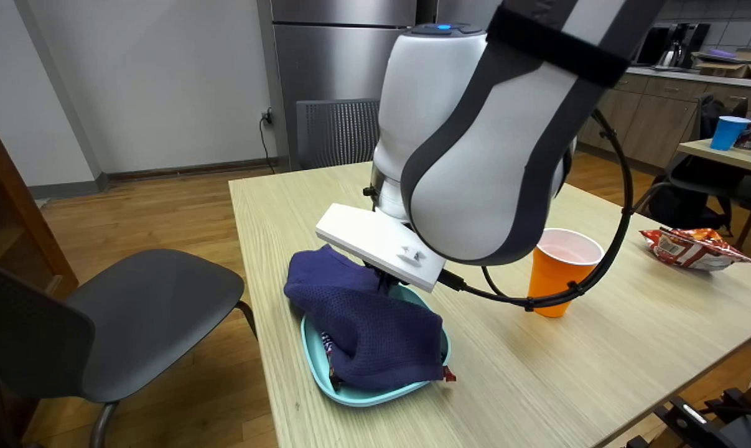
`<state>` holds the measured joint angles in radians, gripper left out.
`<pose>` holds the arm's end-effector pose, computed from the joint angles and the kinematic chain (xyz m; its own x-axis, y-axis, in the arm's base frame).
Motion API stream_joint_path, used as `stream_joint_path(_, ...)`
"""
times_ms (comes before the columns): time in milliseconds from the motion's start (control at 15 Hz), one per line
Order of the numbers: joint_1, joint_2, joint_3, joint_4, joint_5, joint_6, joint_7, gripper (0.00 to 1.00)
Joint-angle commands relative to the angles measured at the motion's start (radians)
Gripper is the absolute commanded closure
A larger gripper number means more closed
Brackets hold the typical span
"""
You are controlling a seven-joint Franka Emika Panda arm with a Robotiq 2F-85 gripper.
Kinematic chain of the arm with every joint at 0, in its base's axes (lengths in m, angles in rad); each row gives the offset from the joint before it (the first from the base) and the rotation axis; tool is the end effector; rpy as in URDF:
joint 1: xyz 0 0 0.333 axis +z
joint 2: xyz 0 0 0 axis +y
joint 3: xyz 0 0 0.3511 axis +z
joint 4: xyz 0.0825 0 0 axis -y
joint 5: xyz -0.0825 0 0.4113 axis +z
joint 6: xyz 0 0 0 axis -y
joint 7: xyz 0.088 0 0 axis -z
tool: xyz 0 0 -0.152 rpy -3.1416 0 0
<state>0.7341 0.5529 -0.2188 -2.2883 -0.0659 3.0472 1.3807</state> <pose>0.5025 0.2799 0.0963 0.7063 -0.6872 0.1702 -0.6642 -0.7264 -0.1765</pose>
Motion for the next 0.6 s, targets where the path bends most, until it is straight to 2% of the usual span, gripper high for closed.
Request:
stream_joint_path(0, 0.072, -0.057, -0.047, -0.037, -0.001, -0.006, -0.040, 0.99)
stream_joint_path(267, 0.184, -0.121, -0.129, -0.065, -0.047, -0.034, -0.084, 0.99)
stream_joint_path(533, 0.310, -0.148, -0.262, -0.065, -0.111, -0.064, -0.078, 0.99)
